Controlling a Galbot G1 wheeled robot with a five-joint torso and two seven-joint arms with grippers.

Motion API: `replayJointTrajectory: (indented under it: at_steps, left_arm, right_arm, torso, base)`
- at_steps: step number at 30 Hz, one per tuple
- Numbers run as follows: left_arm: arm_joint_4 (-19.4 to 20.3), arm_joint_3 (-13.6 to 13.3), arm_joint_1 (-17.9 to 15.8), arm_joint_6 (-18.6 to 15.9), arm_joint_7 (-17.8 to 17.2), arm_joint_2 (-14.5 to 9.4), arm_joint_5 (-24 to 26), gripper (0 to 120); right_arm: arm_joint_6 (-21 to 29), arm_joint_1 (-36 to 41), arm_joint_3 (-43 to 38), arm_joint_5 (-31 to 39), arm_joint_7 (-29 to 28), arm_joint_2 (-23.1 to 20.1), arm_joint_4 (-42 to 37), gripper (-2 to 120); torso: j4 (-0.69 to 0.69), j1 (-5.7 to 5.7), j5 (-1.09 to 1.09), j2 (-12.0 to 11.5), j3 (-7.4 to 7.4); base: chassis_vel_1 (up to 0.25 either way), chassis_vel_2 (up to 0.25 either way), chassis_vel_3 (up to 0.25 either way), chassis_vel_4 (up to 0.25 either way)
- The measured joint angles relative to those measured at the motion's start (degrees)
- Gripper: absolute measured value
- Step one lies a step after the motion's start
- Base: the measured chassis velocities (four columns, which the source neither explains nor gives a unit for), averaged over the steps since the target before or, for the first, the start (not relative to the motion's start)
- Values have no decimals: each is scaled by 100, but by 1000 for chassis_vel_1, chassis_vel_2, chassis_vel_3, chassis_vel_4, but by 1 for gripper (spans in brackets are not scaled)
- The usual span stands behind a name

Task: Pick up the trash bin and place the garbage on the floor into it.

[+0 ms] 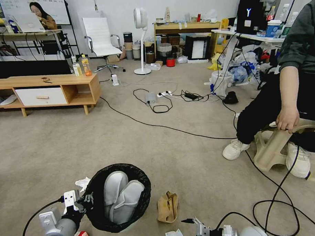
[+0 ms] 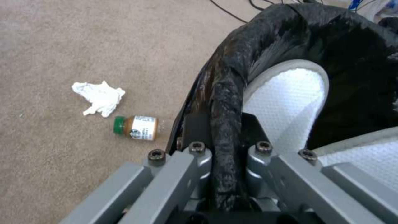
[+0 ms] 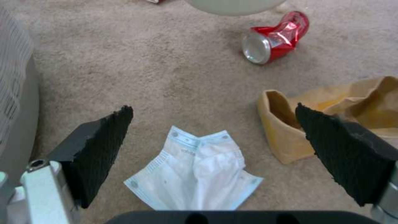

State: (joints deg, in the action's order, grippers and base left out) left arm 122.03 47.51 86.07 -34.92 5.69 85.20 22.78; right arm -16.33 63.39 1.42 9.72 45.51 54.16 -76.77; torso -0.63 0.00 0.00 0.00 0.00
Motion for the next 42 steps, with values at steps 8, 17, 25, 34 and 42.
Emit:
replayJointTrajectory:
  at_steps: [8,17,25,34,42]
  left_arm:
    - [-11,17,-9,1,3,-10,11,4]
    - [-38,19,-24,2,4,-14,15,4]
    - [-47,18,-40,3,5,-33,22,4]
    - [-7,19,12,3,5,-34,20,4]
    - [26,30,53,3,5,-42,7,4]
  right_arm:
    - [-59,-102,122,-91,-16,152,283,100]
    - [-99,-145,140,-127,-18,233,448,100]
    - [-213,-87,80,-204,-17,304,697,100]
    - [-307,-248,73,-226,7,588,1223,100]
    - [-429,-327,-14,-263,59,848,1648,100]
  torso:
    - [0,0,0,0,0]
    - [0,0,0,0,0]
    - [0,0,0,-1,0]
    - [0,0,0,0,0]
    - [0,0,0,0,0]
  base:
    - [0,0,0,0]
    - [0,0,0,0]
    - [0,0,0,0]
    - [0,0,0,0]
    - [0,0,0,0]
